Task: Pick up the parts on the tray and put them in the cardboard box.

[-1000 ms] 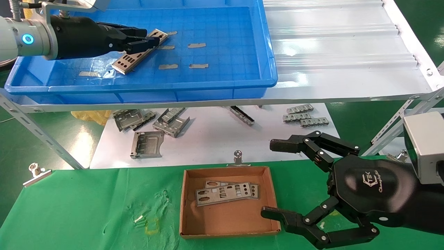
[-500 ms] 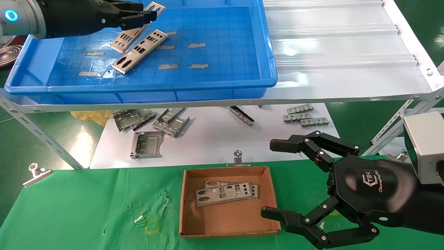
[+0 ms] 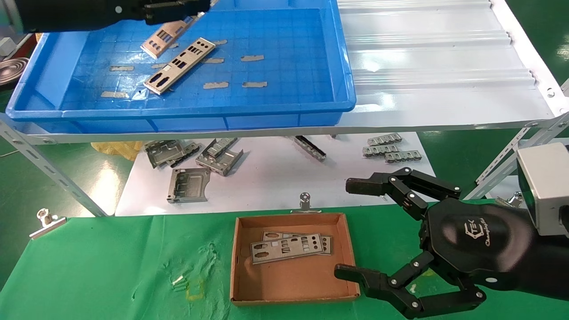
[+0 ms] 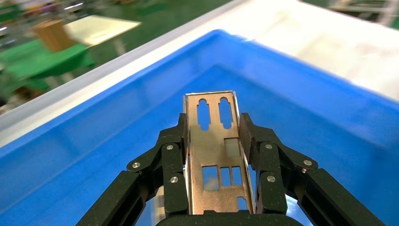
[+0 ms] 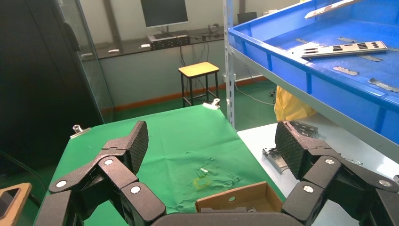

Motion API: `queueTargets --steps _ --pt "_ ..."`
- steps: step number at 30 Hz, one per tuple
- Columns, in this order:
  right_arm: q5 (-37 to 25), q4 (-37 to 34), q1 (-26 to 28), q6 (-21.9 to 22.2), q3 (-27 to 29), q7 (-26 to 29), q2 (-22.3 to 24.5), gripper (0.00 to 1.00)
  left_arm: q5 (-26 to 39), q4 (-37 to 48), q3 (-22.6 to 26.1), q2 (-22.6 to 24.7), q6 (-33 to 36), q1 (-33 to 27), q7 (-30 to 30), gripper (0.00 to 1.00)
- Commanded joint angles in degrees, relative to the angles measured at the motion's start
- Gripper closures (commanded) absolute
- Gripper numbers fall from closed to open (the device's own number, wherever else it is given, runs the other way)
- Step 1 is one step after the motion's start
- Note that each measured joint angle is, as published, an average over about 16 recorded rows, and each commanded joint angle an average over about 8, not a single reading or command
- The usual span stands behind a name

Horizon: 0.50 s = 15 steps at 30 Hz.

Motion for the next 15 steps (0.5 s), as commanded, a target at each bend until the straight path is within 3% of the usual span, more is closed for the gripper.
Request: queueTargets --steps 1,8,15 --pt "0.00 0.00 0.00 0.00 0.00 0.00 0.00 0.00 -0.33 -0.39 -0.20 -0.73 3.62 -0.10 0.53 1.00" --pt "0.00 0.00 0.00 0.00 0.00 0.00 0.00 0.00 -2.96 -6.61 0.05 -1.64 15.20 5.08 4.46 1.00" --pt "0.00 0.00 0.00 0.00 0.00 0.00 0.00 0.00 -8.74 -23.20 4.10 -3.11 14.30 19.69 5.49 1.00"
